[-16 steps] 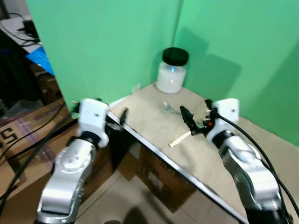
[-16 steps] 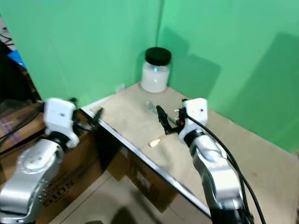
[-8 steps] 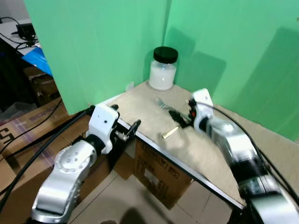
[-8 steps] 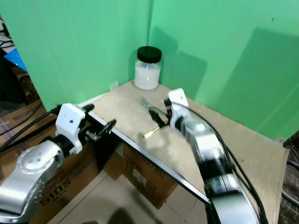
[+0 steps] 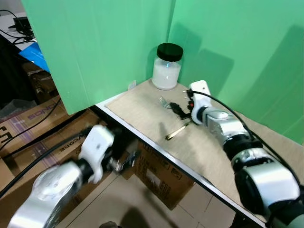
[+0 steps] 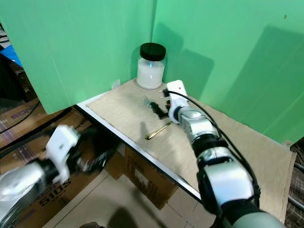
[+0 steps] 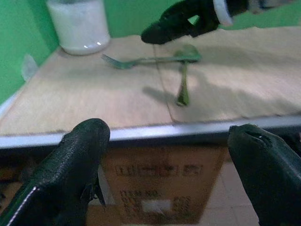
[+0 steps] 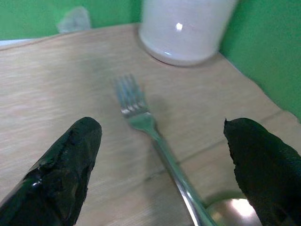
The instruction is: Setting the table
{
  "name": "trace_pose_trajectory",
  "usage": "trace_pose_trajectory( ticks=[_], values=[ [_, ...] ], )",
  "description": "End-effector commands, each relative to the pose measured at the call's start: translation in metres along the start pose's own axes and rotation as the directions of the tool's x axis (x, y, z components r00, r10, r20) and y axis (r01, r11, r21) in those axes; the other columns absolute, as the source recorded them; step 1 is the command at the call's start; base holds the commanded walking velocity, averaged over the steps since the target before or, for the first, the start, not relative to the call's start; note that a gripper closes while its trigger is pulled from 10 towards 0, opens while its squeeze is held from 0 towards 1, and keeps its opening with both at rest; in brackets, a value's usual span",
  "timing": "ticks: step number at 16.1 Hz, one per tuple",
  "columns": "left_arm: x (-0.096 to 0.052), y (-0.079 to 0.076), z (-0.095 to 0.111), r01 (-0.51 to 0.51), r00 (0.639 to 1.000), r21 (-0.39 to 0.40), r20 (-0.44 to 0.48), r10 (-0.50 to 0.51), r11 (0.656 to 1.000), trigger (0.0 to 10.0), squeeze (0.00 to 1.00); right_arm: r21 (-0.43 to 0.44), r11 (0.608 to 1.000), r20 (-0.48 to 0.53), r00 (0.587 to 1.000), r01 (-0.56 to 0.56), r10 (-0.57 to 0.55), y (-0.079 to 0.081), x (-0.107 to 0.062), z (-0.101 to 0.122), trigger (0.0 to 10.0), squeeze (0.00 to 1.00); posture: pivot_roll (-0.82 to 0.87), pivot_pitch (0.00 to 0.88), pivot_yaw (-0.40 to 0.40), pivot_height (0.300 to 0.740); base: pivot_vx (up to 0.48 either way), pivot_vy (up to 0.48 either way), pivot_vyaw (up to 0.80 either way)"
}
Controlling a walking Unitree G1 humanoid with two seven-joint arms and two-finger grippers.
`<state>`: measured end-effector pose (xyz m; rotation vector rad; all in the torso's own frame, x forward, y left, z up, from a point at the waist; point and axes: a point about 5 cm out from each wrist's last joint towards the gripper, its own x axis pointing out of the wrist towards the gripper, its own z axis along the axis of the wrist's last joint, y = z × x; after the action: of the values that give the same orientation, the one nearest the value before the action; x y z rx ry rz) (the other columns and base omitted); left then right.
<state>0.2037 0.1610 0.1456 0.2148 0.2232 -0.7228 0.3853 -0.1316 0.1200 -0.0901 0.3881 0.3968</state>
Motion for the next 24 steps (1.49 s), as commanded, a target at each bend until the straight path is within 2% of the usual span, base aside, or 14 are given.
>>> trace_pose_trajectory(
  ticks=[1, 5, 9, 11, 12, 13, 15, 16, 17, 19, 24],
  values=[
    [-0.005, -0.004, 0.006, 0.026, 1.000, 0.010, 0.011, -0.026, 1.000, 10.0, 0.00, 0.004, 1.000, -0.001, 1.000, -0.001, 0.001, -0.003, 0.000, 0.003, 10.0, 0.00, 0.11, 0.025, -0.106, 0.740, 0.000, 0.000, 0.00],
    [-0.015, -0.011, 0.004, 0.048, 0.999, 0.005, -0.022, -0.048, 0.999, 10.0, 0.00, 0.047, 0.998, -0.028, 0.999, 0.040, -0.038, -0.005, 0.000, -0.005, 10.0, 0.00, 0.11, 0.060, -0.101, 0.740, 0.000, 0.000, 0.00],
    [-0.021, -0.019, 0.004, 0.054, 0.997, -0.004, -0.048, -0.054, 0.999, 10.0, 0.00, 0.008, 1.000, -0.058, 0.998, 0.024, -0.024, 0.003, 0.003, -0.015, 10.0, 0.00, 0.12, 0.089, -0.111, 0.740, 0.000, 0.000, 0.00],
    [-0.026, -0.023, 0.003, 0.054, 0.997, -0.008, -0.061, -0.055, 0.998, 10.0, 0.00, 0.024, 0.999, -0.051, 0.998, 0.038, -0.037, 0.006, 0.004, -0.015, 10.0, 0.00, 0.14, 0.100, -0.119, 0.740, 0.000, 0.000, 0.00],
    [-0.027, -0.024, 0.003, 0.053, 0.997, -0.009, -0.064, -0.053, 0.999, 10.0, 0.00, 0.029, 0.999, -0.050, 0.998, 0.042, -0.040, 0.006, 0.004, -0.015, 8.2, 0.00, 0.14, 0.105, -0.123, 0.740, 0.000, 0.000, 0.00],
    [-0.028, -0.024, 0.003, 0.051, 0.996, -0.010, -0.066, -0.052, 0.999, 10.0, 0.00, 0.036, 0.998, -0.050, 0.998, 0.044, -0.042, 0.006, 0.004, -0.015, 4.7, 0.00, 0.14, 0.105, -0.125, 0.740, 0.000, 0.000, 0.00],
    [-0.028, -0.025, 0.003, 0.049, 0.996, -0.013, -0.069, -0.049, 0.999, 10.0, 0.00, 0.042, 0.998, -0.050, 0.998, 0.045, -0.043, 0.006, 0.004, -0.015, 2.7, 0.00, 0.14, 0.101, -0.129, 0.740, 0.000, 0.000, 0.00],
    [-0.028, -0.026, 0.003, 0.047, 0.996, -0.013, -0.070, -0.048, 0.999, 10.0, 0.00, 0.029, 0.998, -0.062, 0.997, 0.051, -0.049, 0.004, 0.004, -0.015, 2.0, 0.00, 0.14, 0.100, -0.131, 0.740, 0.000, 0.000, 0.00],
    [-0.028, -0.026, 0.003, 0.046, 0.997, -0.014, -0.068, -0.047, 0.999, 10.0, 0.00, 0.023, 0.998, -0.068, 0.996, 0.052, -0.051, 0.004, 0.004, -0.015, 1.8, 0.00, 0.15, 0.098, -0.133, 0.740, 0.000, 0.000, 0.00],
    [-0.028, -0.025, 0.004, 0.044, 0.997, -0.013, -0.068, -0.045, 0.999, 10.0, 0.00, 0.030, 0.998, -0.074, 0.996, 0.055, -0.053, 0.002, 0.003, -0.014, 0.4, 0.00, 0.15, 0.092, -0.134, 0.740, 0.000, 0.000, 0.00],
    [-0.028, -0.027, 0.003, 0.055, 0.996, -0.017, -0.073, -0.056, 0.998, 10.0, 0.00, 0.010, 1.000, -0.116, 0.993, 0.025, -0.023, 0.006, 0.004, -0.016, 0.6, 0.00, 0.15, 0.091, -0.134, 0.740, 0.000, 0.000, 0.00]
  ],
)
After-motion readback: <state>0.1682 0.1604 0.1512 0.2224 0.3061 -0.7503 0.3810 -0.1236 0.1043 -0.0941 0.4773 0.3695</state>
